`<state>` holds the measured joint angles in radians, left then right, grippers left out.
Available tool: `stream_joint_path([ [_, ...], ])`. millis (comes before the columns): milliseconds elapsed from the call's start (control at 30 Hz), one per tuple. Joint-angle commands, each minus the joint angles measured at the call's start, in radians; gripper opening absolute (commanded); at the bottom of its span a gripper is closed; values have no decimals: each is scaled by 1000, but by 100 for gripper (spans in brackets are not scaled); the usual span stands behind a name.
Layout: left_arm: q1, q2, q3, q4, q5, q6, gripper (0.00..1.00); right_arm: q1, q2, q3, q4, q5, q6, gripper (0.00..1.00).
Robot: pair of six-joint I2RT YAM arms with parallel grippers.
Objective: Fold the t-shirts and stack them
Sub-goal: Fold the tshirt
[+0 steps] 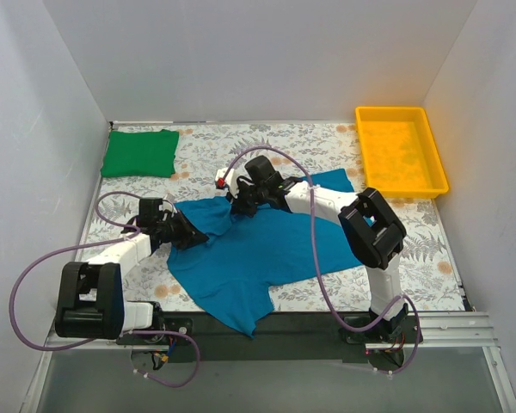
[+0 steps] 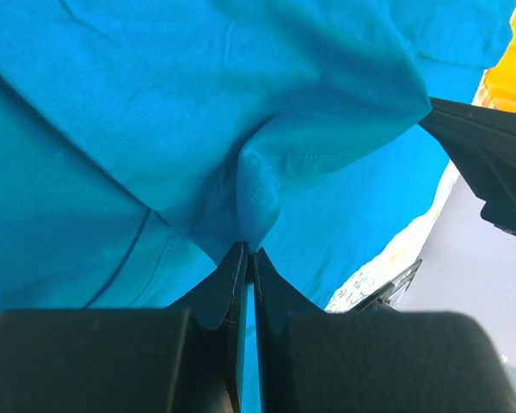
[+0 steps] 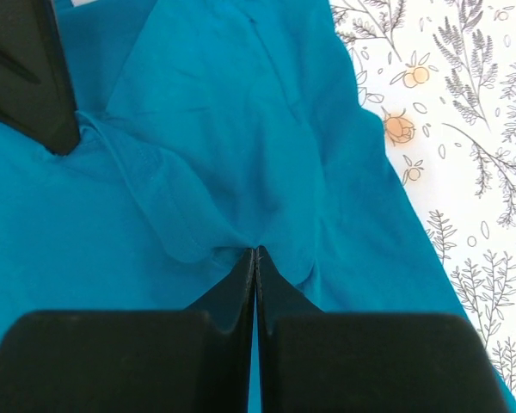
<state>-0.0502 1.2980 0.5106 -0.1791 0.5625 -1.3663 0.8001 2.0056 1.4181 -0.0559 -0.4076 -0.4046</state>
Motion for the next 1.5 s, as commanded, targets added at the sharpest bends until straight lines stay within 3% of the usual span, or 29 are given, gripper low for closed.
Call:
stream_joint_path([
  [0,-8,9,26,9,14,18,0,-13,8,51,-38,-68,-26,1],
  [800,-63,38,78,-71,40,52,0,-27,107,169,-163,-108,-42,1],
  [1000,-63,43,88,-71,-18,39,0,-27,156,238,-163,-25,71,1],
  [1133,-63,43,95,-63,-49,30,0,-27,167,291,-162,84,177,40],
  [1300,-63,55,101,-53,-82,29,0,-35,119,262,-160,112,185,48],
  [1467,-63,69,111,-45,-95,35,0,-84,35,152,-156,-20,112,47],
])
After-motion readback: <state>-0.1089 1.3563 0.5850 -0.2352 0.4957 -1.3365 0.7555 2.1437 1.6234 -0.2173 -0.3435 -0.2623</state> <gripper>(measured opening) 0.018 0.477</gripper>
